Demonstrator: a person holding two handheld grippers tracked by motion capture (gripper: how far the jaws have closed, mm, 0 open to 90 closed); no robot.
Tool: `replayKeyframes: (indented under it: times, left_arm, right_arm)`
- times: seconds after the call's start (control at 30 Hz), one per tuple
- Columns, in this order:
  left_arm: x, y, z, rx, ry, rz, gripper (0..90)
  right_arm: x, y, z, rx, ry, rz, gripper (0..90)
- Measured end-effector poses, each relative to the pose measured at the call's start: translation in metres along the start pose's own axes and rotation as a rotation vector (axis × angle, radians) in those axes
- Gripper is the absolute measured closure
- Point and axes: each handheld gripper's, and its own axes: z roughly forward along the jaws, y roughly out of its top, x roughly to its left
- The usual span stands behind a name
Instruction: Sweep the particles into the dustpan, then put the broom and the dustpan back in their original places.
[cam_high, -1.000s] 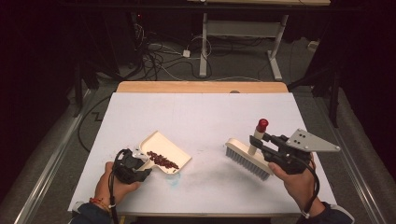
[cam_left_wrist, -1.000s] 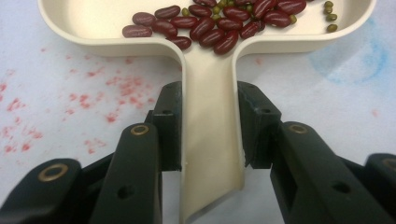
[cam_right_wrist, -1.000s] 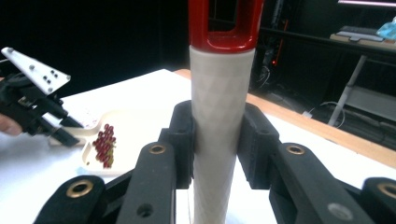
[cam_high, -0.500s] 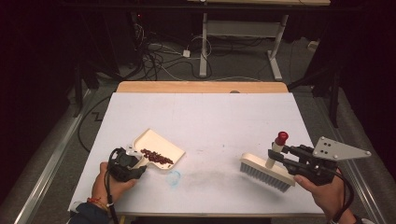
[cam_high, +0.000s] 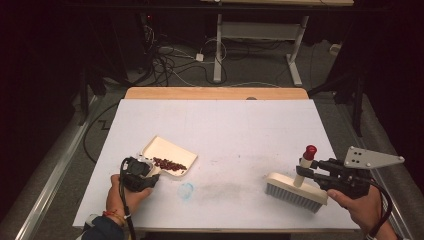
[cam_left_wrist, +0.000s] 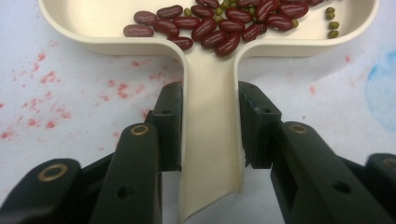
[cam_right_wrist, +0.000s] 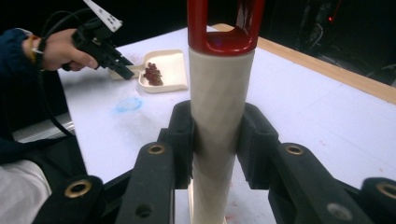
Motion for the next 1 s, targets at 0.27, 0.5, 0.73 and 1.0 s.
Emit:
replayKeyframes:
  times: [0.27,0.5,0.73,1.0]
  left_arm:
    - [-0.018,-0.003,0.000,-0.022,-0.069,-0.002,51.7]
    - [-0.032,-0.005,-0.006,-0.049,-0.069,0.123,42.2]
    - [-0.034,-0.011,-0.012,-0.163,-0.047,0.237,31.4]
    - [-0.025,-0.021,-0.026,-0.297,0.000,0.330,21.0]
  right_arm:
    - [-0.018,0.006,0.013,0.026,0.017,0.016,69.5]
    - [-0.046,0.015,0.037,0.049,0.007,0.071,68.1]
    - [-0.068,0.017,0.060,0.069,-0.044,0.124,66.2]
    - [-0.093,0.013,0.086,0.110,-0.132,0.171,62.9]
